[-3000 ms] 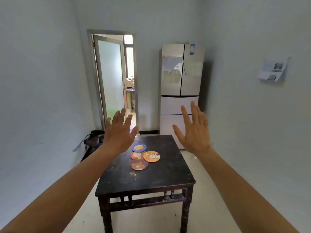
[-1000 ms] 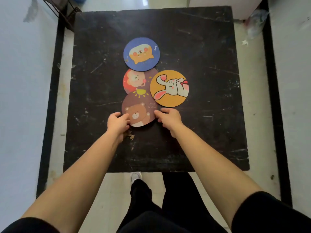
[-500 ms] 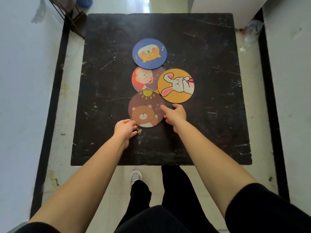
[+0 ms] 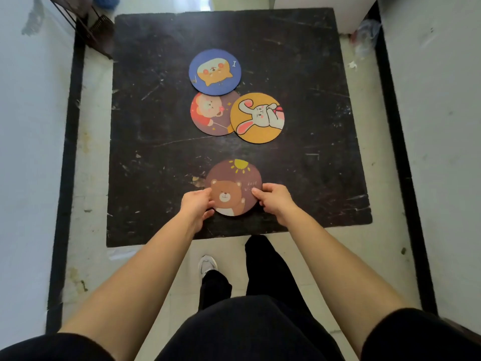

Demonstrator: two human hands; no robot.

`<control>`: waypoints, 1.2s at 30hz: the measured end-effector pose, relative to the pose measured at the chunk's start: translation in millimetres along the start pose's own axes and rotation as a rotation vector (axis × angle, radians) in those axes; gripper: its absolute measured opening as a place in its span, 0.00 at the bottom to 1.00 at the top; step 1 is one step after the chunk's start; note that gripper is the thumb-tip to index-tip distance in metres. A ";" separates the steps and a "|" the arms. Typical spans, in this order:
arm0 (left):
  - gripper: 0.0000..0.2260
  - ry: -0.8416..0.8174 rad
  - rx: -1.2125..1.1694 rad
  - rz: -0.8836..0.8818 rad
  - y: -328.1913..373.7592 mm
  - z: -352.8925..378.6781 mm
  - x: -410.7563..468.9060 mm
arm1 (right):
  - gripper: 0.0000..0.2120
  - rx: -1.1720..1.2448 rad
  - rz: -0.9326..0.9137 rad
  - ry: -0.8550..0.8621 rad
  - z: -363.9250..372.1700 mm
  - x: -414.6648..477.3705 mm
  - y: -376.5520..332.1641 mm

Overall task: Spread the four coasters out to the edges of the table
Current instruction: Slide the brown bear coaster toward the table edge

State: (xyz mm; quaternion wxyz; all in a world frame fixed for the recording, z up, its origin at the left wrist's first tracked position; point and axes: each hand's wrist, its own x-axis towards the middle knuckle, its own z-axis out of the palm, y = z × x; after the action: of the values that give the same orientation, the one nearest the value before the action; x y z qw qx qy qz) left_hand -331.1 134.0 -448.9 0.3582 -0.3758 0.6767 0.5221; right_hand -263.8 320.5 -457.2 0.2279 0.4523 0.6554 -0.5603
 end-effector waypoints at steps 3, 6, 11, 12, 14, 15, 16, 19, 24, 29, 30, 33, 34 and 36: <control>0.07 0.067 0.183 0.108 -27.8 -0.5 -3.6 | 0.13 -0.235 -0.049 0.098 -4.1 -8.7 29.6; 0.05 0.124 0.338 0.166 -43.7 -5.7 -5.1 | 0.13 -0.267 -0.081 0.169 -2.3 -16.5 39.2; 0.04 0.174 0.428 0.186 -47.2 -6.7 -4.0 | 0.13 -0.339 -0.196 0.305 6.4 -23.9 40.0; 0.04 0.179 0.434 0.184 -46.6 -5.7 -3.8 | 0.14 -0.378 -0.222 0.314 7.7 -24.1 40.6; 0.04 0.182 0.445 0.182 -47.1 -4.9 -4.0 | 0.16 -0.445 -0.264 0.319 9.7 -24.8 42.0; 0.04 0.182 0.446 0.183 -47.5 -5.0 -4.1 | 0.17 -0.470 -0.283 0.318 10.8 -25.2 42.9; 0.05 0.181 0.446 0.185 -48.2 -5.4 -4.1 | 0.18 -0.486 -0.298 0.315 11.6 -25.4 44.1; 0.05 0.172 0.437 0.187 -49.1 -6.3 -3.9 | 0.19 -0.470 -0.317 0.304 11.2 -26.2 45.2; 0.08 0.157 0.381 0.185 -52.5 -7.7 -4.0 | 0.17 -0.439 -0.338 0.275 5.4 -22.5 43.9; 0.07 0.163 0.328 0.184 -54.0 -11.3 -4.8 | 0.16 -0.387 -0.312 0.240 2.5 -17.0 41.6; 0.06 0.171 0.321 0.187 -54.1 -11.6 -5.1 | 0.16 -0.392 -0.316 0.228 2.9 -15.9 40.5; 0.04 0.178 0.326 0.189 -54.5 -12.0 -3.6 | 0.16 -0.415 -0.319 0.215 3.2 -12.6 37.7; 0.05 0.178 0.333 0.191 -54.4 -12.0 -2.9 | 0.16 -0.421 -0.314 0.215 3.2 -12.0 37.0; 0.06 0.177 0.350 0.196 -54.4 -11.9 -1.4 | 0.16 -0.441 -0.302 0.216 3.3 -11.8 35.4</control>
State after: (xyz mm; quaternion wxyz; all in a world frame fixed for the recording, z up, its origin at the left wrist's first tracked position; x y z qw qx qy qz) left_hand -283.5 113.3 -469.1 0.3048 -0.2847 0.8190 0.3941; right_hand -228.8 312.1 -467.3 0.1637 0.3464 0.8417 -0.3806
